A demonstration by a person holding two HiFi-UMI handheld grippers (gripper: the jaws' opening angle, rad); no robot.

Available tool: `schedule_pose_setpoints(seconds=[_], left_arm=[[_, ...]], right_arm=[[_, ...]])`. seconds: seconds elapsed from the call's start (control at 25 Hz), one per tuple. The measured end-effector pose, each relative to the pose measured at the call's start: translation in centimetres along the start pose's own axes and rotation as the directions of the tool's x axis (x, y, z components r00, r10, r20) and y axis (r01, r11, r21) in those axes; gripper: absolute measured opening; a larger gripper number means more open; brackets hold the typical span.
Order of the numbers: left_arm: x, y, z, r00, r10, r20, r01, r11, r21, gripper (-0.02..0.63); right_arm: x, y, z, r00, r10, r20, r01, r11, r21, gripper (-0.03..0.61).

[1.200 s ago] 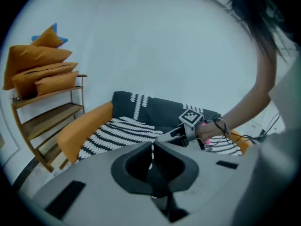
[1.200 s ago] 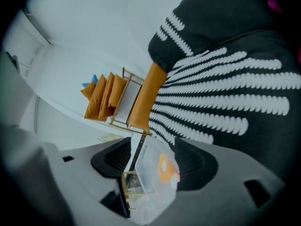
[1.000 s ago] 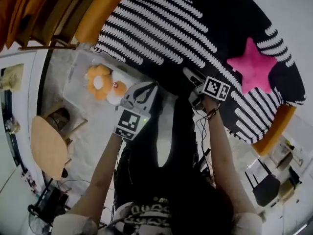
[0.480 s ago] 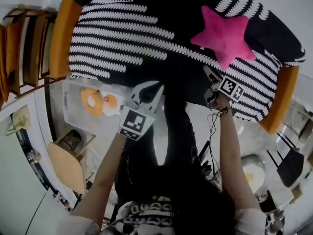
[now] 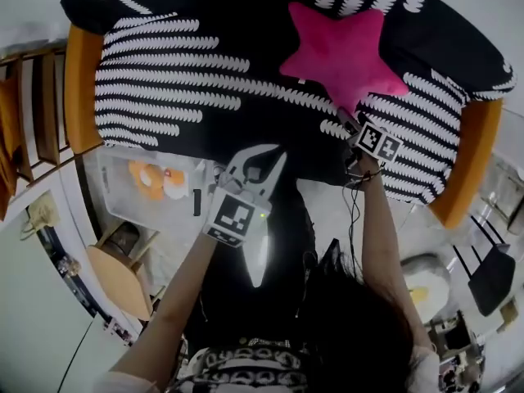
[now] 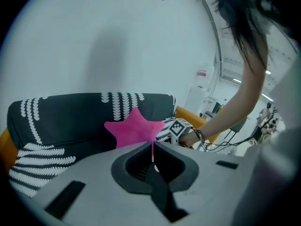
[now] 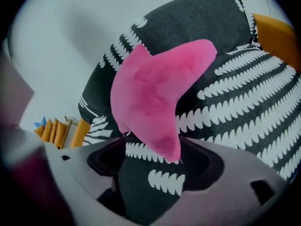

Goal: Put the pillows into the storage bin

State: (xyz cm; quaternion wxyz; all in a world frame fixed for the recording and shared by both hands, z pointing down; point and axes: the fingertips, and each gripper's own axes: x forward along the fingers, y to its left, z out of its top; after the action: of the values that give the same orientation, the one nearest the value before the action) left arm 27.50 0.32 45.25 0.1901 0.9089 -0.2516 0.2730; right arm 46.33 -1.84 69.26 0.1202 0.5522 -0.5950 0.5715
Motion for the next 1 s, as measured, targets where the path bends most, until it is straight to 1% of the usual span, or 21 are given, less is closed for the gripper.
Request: schedule_pose_setpoints(seconds=[0.08, 0.16, 0.24, 0.32, 0.4, 0.48, 0.6, 0.76, 0.88, 1.0], left_arm=[[1.2, -0.3, -0.3, 1.0, -0.003, -0.021, 0.003, 1.0, -0.006, 0.012], [1.9, 0.3, -0.8, 0.999, 0.01, -0.042, -0.011, 1.0, -0.017, 0.012], [2.0, 1.1, -1.4, 0.997, 0.033, -0.064, -0.035, 0.999, -0.025, 0.012], [2.0, 1.7, -2.0, 0.995, 0.059, -0.083, -0.062, 0.997, -0.036, 0.012], [2.5, 2.1, -2.3, 0.992, 0.08, -0.093, -0.085, 0.995, -0.047, 0.012], [2.8, 2.4, -2.5, 0.991, 0.095, -0.097, -0.1, 0.993, -0.054, 0.012], [2.2, 2.8, -2.4, 0.991, 0.104, -0.088, -0.11, 0.992, -0.062, 0.012], [0.9, 3.0, -2.3, 0.992, 0.11, -0.063, -0.114, 0.991, -0.072, 0.012], [0.0, 3.0, -2.2, 0.992, 0.124, -0.031, -0.126, 0.988, -0.088, 0.012], [-2.0, 3.1, -2.4, 0.99, 0.138, -0.009, -0.138, 0.985, -0.1, 0.012]], right_arm=[[1.4, -1.4, 0.1, 0.999, -0.021, -0.039, 0.019, 0.998, -0.063, 0.374], [3.1, -2.1, 0.0, 0.995, -0.045, -0.084, 0.032, 0.988, -0.149, 0.399], [4.7, -2.2, -0.2, 0.99, -0.059, -0.126, 0.03, 0.974, -0.224, 0.407], [5.8, -2.3, -0.4, 0.987, -0.053, -0.149, 0.012, 0.965, -0.263, 0.407], [6.4, -2.5, -0.1, 0.989, -0.032, -0.142, -0.007, 0.963, -0.269, 0.405], [6.6, -2.8, 0.3, 0.993, -0.009, -0.122, -0.022, 0.967, -0.254, 0.402], [6.2, -2.1, 0.3, 0.994, -0.003, -0.111, -0.023, 0.972, -0.235, 0.351], [5.7, -0.7, -0.6, 0.988, -0.019, -0.151, -0.016, 0.974, -0.226, 0.302], [4.8, 1.0, -1.6, 0.98, 0.006, -0.198, -0.05, 0.975, -0.216, 0.276], [3.3, 4.1, -2.9, 0.981, 0.06, -0.187, -0.091, 0.983, -0.161, 0.25]])
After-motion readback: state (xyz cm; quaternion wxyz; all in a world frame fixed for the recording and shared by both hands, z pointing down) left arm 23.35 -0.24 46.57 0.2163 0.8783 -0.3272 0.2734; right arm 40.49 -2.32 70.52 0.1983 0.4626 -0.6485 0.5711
